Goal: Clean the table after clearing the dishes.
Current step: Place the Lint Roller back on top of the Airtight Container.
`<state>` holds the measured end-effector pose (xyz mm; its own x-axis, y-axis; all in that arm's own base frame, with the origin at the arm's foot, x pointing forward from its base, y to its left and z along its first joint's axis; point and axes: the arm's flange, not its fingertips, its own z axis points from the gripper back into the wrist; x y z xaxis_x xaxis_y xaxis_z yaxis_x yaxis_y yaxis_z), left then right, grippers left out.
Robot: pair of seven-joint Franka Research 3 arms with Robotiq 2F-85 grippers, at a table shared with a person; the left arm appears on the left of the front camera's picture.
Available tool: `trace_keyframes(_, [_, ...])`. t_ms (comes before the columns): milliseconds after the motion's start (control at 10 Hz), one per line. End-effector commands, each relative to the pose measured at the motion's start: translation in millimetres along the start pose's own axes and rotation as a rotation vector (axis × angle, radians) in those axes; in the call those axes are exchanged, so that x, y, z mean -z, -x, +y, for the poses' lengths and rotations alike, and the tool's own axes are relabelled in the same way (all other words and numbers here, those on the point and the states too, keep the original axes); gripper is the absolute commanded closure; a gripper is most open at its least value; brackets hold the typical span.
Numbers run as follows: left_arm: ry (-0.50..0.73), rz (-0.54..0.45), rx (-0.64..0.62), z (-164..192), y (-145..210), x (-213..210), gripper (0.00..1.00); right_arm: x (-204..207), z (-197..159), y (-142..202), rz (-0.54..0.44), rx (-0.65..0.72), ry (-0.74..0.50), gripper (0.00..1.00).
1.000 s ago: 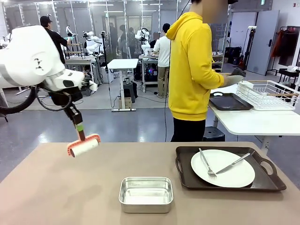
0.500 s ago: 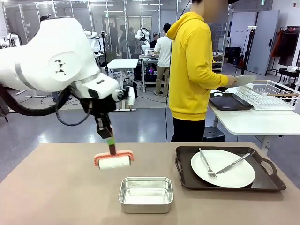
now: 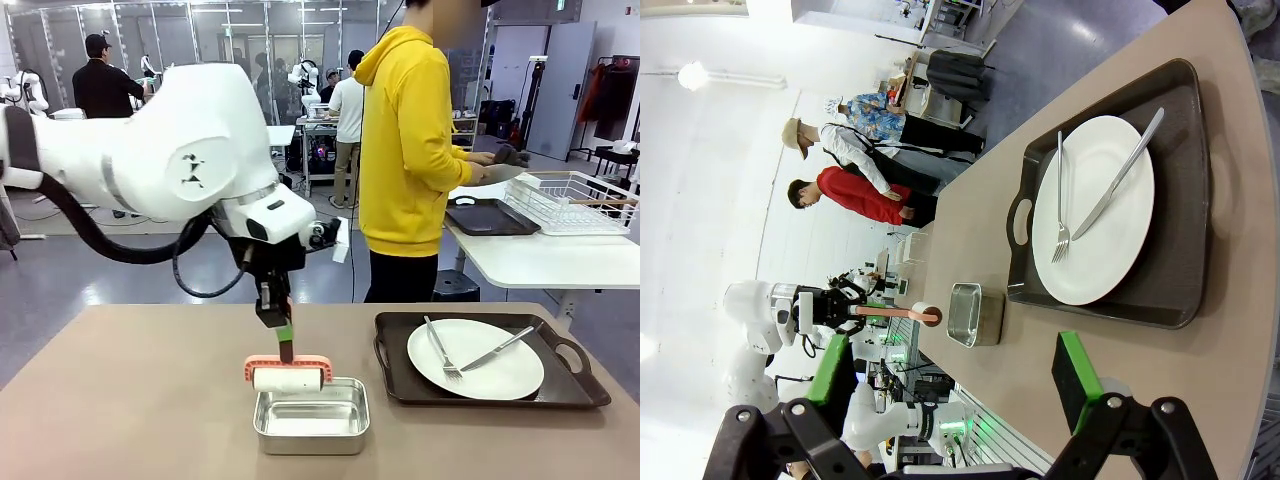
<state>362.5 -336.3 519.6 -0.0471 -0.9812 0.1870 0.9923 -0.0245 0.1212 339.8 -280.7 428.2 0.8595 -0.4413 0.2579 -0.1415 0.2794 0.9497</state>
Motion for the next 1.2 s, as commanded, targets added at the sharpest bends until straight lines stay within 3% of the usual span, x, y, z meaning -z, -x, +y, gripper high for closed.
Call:
trace_keyframes(0, [0.009, -0.011, 0.021, 17, -16, 9, 0.79, -2, 3, 1, 0.000, -0.006, -0.006, 0.00])
trace_keyframes(600, [-0.003, 0.021, -0.002, 40, -25, 61, 0.79, -2, 3, 1, 0.000, -0.006, -0.006, 0.00])
trace_keyframes(1100, [-0.038, 0.015, -0.048, 57, -11, 88, 0.79, -2, 3, 1, 0.000, -0.006, -0.006, 0.00])
